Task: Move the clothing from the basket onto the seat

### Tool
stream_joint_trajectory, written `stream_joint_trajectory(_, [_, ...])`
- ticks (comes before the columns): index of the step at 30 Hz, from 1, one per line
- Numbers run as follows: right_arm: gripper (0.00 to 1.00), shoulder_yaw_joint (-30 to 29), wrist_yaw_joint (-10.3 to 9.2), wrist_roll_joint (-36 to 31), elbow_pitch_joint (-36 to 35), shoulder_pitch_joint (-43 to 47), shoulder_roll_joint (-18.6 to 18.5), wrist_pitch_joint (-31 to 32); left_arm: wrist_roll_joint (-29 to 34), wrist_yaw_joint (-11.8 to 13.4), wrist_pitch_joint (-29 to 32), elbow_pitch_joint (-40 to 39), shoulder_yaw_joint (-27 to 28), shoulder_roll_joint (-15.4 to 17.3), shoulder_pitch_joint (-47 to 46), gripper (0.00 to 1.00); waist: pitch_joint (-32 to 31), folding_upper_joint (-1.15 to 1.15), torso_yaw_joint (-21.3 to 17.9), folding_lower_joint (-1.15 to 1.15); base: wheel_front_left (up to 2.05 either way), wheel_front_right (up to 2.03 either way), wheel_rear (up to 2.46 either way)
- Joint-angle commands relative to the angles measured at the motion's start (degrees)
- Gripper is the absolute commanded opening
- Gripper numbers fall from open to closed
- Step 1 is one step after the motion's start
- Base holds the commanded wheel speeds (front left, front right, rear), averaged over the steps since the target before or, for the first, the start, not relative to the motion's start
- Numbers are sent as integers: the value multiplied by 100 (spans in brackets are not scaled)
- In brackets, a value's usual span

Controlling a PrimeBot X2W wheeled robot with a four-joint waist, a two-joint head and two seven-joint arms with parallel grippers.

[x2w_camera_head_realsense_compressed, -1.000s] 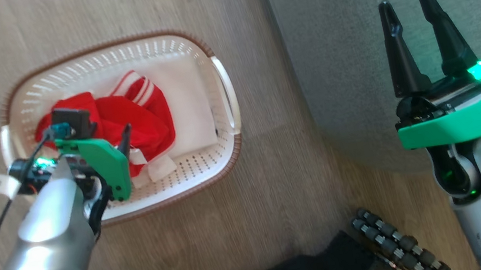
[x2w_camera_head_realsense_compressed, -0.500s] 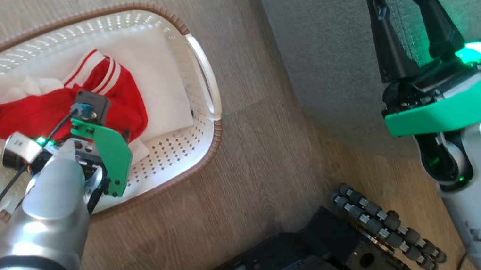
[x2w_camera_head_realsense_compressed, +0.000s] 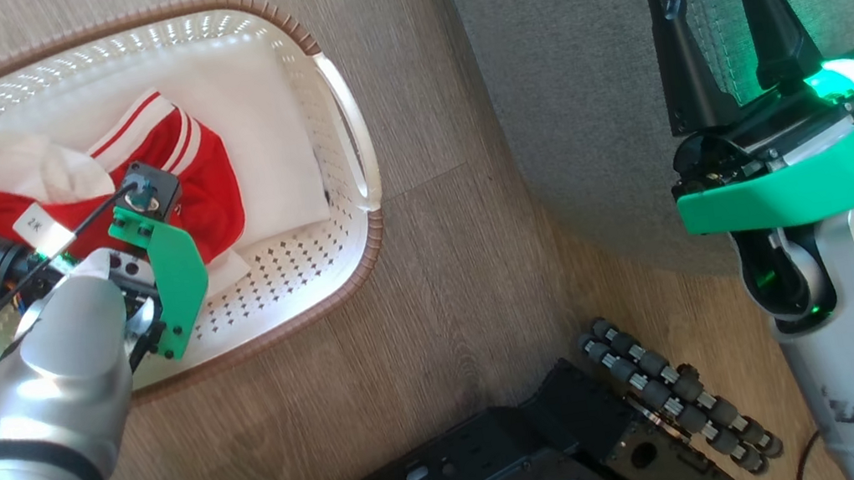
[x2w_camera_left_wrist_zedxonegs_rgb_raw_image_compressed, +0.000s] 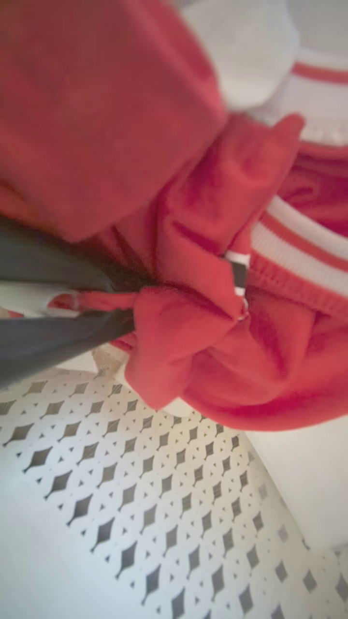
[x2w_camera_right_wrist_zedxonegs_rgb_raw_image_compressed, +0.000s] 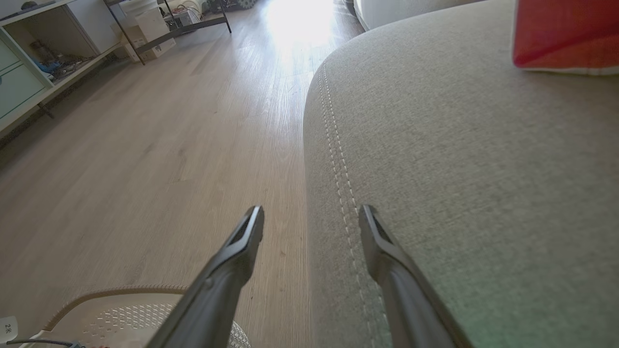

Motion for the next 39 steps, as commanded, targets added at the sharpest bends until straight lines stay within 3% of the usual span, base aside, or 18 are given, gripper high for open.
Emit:
stream_joint_trajectory(1, [100,82,42,-31,-80,138,28,-34,-6,-33,-51,-16,50,120,61,0,-16,0,7,0,0,0,0])
stream_joint_trajectory(14, [100,40,42,-40,22,157,-41,-34,-547,-34,-664,-252,-138,-1,299,0,-627,0,165,0,0,0,0])
stream_joint_trajectory(26, [100,50,42,-5,258,441,-312,-35,-1420,-34,-1532,-729,-253,-358,700,0,-1906,0,534,0,0,0,0])
stream_joint_trajectory(39, [100,195,42,96,452,739,-609,94,-2014,-34,-2263,-1211,-377,-471,1107,0,-3190,0,861,0,0,0,0])
